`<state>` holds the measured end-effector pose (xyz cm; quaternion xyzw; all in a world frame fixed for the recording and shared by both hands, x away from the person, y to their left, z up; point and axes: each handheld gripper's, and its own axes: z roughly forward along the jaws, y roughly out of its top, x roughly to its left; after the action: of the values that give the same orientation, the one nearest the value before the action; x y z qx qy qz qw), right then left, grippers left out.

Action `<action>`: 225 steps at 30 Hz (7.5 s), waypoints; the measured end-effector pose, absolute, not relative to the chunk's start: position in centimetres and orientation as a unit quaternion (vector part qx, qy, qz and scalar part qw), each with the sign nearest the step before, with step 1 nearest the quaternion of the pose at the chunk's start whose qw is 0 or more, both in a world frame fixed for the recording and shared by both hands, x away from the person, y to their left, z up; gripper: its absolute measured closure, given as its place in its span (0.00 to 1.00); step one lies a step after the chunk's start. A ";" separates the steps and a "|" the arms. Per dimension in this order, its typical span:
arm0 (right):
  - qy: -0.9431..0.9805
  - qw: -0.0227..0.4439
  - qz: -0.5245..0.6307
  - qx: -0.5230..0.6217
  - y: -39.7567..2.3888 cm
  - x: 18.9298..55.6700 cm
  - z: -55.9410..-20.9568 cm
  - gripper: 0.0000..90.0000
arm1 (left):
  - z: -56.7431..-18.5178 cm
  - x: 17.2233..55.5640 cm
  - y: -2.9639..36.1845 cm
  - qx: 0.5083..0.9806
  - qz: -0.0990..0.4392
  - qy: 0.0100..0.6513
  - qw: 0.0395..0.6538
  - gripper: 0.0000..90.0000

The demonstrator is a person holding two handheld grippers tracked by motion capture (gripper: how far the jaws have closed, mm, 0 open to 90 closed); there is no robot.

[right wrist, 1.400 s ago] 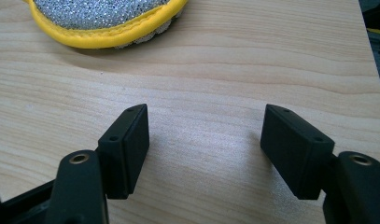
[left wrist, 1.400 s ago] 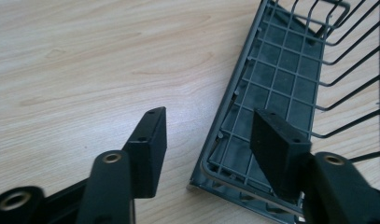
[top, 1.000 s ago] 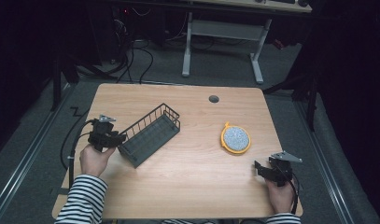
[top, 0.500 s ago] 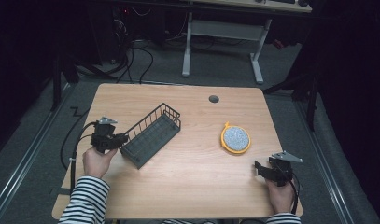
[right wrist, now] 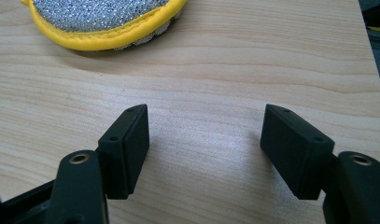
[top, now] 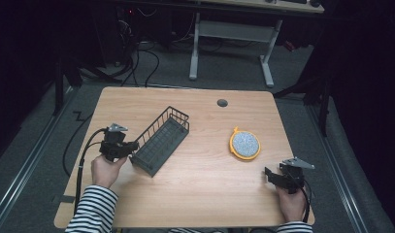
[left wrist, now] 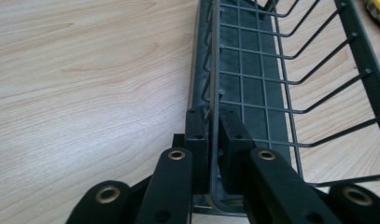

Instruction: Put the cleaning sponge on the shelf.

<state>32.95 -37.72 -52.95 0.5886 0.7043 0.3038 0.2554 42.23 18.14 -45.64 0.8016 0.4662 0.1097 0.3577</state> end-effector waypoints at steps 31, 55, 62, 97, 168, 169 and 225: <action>0.710 0.255 0.301 0.583 -37.6 33.0 -53.0 0.35 | -45.7 41.5 13.0 0.815 0.088 0.434 0.373 0.95; 0.711 0.256 0.300 0.582 -37.6 33.0 -53.0 0.34 | -45.6 39.5 8.5 0.836 0.078 0.397 0.371 0.94; 0.711 0.255 0.299 0.583 -37.6 33.0 -53.0 0.34 | -44.9 39.3 8.9 0.826 0.078 0.406 0.383 0.75; 0.709 0.257 0.300 0.584 -37.5 33.0 -53.0 0.37 | -48.1 37.1 18.2 0.760 0.142 0.504 0.386 0.41; 0.719 0.132 0.300 0.613 -34.8 45.4 -49.7 0.49 | -53.6 37.1 17.8 0.750 0.226 0.522 0.338 0.34; 0.719 0.129 0.301 0.613 -34.9 45.4 -49.8 0.49 | -53.6 37.1 17.8 0.750 0.226 0.521 0.338 0.34; 0.771 0.156 0.413 0.459 -31.8 42.7 -39.1 0.88 | -53.6 37.1 17.7 0.749 0.226 0.522 0.338 0.34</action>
<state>42.67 -31.80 -39.11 0.4590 0.7711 0.4127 0.1560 37.15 17.75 -53.64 0.7492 0.5225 0.2264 0.3383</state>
